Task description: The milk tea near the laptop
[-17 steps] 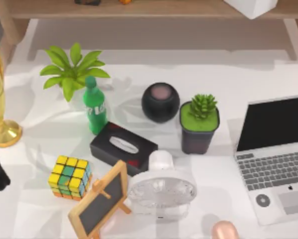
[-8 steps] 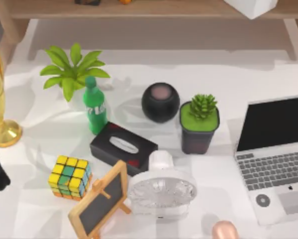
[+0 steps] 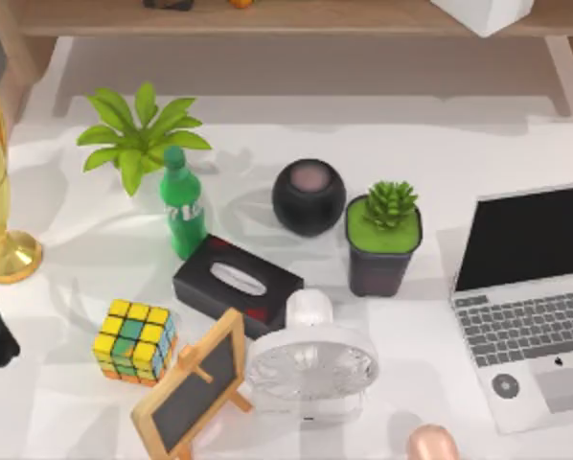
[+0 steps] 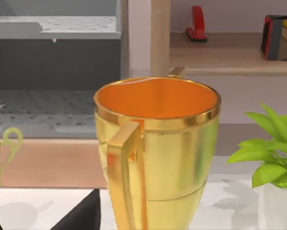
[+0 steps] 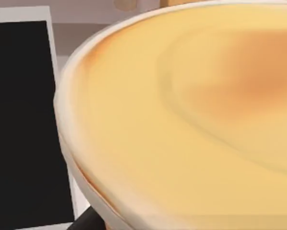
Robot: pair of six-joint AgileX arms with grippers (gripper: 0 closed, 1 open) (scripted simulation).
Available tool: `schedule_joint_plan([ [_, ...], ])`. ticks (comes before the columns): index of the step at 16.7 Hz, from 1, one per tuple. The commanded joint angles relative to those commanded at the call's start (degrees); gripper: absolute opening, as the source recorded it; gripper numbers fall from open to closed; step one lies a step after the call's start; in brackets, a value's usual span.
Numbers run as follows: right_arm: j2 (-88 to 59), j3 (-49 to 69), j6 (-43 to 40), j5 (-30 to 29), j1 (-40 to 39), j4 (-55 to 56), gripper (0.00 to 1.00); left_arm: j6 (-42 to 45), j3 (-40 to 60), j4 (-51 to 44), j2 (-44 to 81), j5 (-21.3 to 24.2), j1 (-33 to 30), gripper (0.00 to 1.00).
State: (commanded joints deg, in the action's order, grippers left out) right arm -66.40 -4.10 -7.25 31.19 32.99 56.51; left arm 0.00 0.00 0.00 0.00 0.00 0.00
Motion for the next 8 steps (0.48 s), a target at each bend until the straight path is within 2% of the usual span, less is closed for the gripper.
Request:
schedule_joint_plan([
  [2, 0.0, 0.0, 0.0, 0.0, 0.0, 0.0, 0.98, 0.0, 0.0, 0.0, 0.0, 0.0, 0.0, 1.0],
  [8, 0.0, 0.0, 0.0, 0.0, 0.0, 0.0, 1.0, 0.0, 0.0, 0.0, 0.0, 0.0, 0.0, 1.0],
])
